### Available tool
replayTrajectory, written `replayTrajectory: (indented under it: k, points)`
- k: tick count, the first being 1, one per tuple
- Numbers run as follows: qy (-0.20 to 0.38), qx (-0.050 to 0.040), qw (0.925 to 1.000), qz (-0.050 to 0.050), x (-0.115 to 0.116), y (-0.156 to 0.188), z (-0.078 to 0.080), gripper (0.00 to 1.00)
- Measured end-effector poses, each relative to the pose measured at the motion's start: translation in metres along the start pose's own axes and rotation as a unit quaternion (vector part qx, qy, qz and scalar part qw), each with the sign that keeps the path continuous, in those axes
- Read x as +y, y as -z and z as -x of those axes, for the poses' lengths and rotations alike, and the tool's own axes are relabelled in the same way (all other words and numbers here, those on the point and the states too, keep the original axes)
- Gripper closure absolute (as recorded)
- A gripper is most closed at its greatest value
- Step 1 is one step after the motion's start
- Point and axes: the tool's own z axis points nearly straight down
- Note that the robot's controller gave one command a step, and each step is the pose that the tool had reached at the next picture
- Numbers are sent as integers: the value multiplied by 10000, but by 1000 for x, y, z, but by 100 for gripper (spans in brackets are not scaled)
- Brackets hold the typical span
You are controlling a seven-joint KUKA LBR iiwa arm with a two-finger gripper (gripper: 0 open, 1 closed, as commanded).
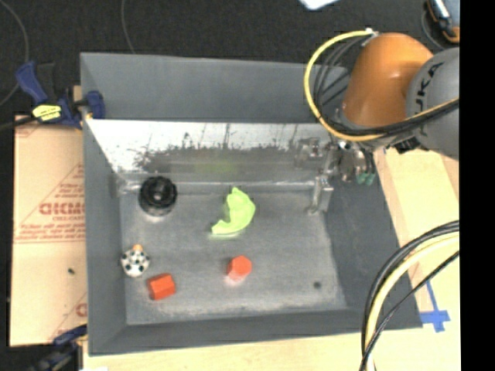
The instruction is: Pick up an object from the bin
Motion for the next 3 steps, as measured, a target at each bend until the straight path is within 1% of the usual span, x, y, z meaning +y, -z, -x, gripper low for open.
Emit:
replayTrajectory:
  k: [1, 2, 3]
  points:
    - [0, 0, 10000, 0, 0, 0, 0, 0]
    - [1357, -18, 9907, -1, 35, -68, 10, 0]
    - [442, -40, 9990, -1, 57, -53, 8, 0]
